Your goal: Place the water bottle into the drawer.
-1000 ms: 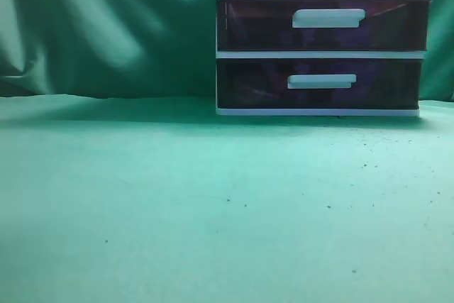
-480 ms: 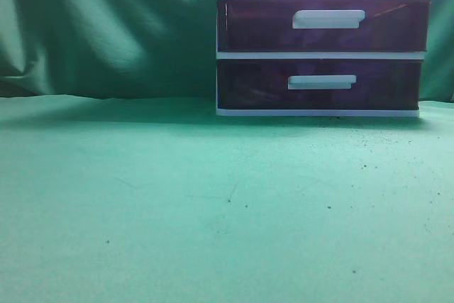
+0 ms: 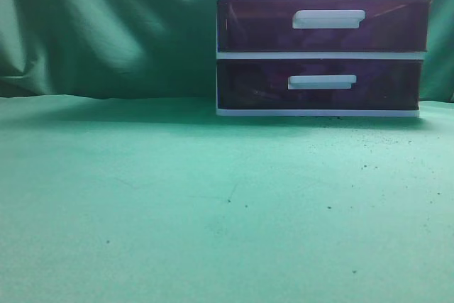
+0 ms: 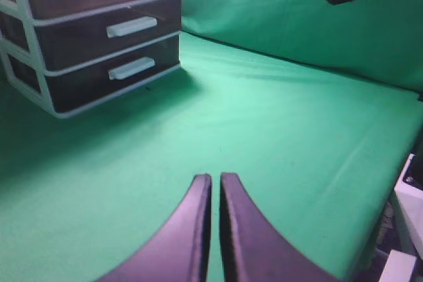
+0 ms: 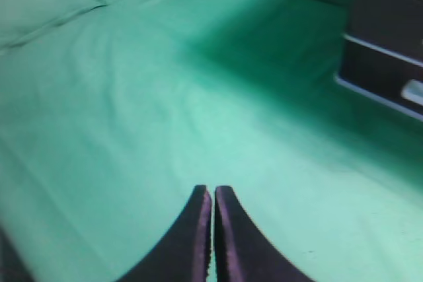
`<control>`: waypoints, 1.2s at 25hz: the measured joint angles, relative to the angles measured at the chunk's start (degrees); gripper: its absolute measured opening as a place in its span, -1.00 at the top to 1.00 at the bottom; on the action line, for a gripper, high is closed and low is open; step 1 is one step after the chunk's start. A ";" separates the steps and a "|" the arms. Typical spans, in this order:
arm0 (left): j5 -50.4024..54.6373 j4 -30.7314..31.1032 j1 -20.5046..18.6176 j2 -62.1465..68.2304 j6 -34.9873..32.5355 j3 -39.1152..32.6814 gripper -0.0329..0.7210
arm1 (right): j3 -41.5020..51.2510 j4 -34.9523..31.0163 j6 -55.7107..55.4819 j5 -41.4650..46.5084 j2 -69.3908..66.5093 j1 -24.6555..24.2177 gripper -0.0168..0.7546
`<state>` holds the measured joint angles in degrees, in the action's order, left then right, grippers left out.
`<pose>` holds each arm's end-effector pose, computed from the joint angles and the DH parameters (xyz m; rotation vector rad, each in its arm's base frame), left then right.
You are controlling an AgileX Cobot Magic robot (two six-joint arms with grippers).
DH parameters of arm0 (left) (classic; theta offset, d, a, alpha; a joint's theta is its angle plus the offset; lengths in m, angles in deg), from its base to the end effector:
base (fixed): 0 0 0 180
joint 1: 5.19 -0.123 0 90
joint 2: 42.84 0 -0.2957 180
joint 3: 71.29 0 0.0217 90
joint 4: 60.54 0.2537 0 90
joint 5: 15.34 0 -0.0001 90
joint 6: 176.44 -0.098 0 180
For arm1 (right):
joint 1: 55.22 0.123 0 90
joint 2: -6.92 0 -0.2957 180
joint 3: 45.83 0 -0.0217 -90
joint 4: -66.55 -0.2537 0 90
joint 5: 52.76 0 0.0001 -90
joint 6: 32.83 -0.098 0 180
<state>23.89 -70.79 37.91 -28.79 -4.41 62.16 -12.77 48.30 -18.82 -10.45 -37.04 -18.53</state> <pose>0.0068 -0.0214 0.3223 0.7314 1.6206 -0.6467 0.0792 0.0848 0.3615 -0.7931 1.9462 0.6069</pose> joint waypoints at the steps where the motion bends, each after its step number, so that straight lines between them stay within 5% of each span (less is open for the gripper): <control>1: -0.33 -0.67 0.00 -0.62 0.00 -1.46 0.91 | 1.76 -2.09 2.26 -0.57 1.29 0.00 0.96; 10: -6.96 -0.97 0.00 -1.20 -0.03 -9.44 0.91 | 14.74 -23.25 25.78 -12.61 8.37 0.00 0.96; 18: -7.74 3.23 0.00 -1.20 -0.38 -13.35 0.91 | 16.02 -38.28 27.47 -17.35 8.48 0.00 0.96; 26: -7.74 3.23 0.00 -1.20 -0.39 -13.35 0.91 | 16.02 -41.11 27.75 -14.98 8.48 0.00 0.96; 30: -7.74 3.23 0.00 -1.20 -0.39 -13.35 0.91 | 16.02 -36.82 30.97 -19.99 8.48 0.00 0.96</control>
<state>16.15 -67.56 37.91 -29.99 -4.80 48.82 3.25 11.48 12.16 -30.44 -28.56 -18.53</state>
